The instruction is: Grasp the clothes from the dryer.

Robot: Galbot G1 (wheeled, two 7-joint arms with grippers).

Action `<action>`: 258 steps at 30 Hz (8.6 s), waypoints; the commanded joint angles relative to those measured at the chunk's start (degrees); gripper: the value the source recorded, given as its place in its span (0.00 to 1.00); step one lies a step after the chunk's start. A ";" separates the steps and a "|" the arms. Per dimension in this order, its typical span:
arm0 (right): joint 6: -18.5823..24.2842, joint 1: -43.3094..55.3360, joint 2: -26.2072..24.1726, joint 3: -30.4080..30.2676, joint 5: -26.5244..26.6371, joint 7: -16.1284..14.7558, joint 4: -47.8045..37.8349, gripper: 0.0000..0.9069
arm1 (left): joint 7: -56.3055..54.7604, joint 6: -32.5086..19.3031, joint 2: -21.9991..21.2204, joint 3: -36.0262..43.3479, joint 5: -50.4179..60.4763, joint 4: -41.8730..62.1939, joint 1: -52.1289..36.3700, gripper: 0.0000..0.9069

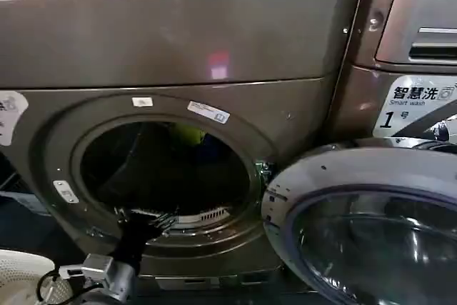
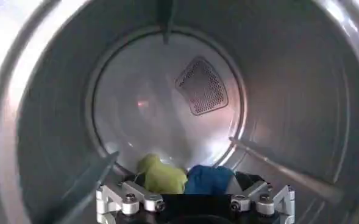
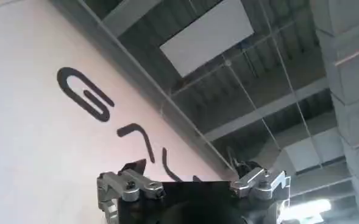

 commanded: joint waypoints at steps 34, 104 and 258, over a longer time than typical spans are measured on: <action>-2.37 -0.09 0.39 -0.57 -10.44 -0.91 -1.12 1.00 | 0.15 0.19 -0.09 0.12 -0.03 0.10 -0.37 1.00; -1.48 -5.67 1.59 5.57 -8.43 -2.28 -0.88 1.00 | -2.51 -4.26 3.46 3.85 -6.75 50.61 -46.93 1.00; -1.02 -4.03 0.77 4.33 -9.78 -1.98 -2.35 1.00 | -0.47 -26.14 2.95 8.02 -3.48 81.26 -60.72 0.00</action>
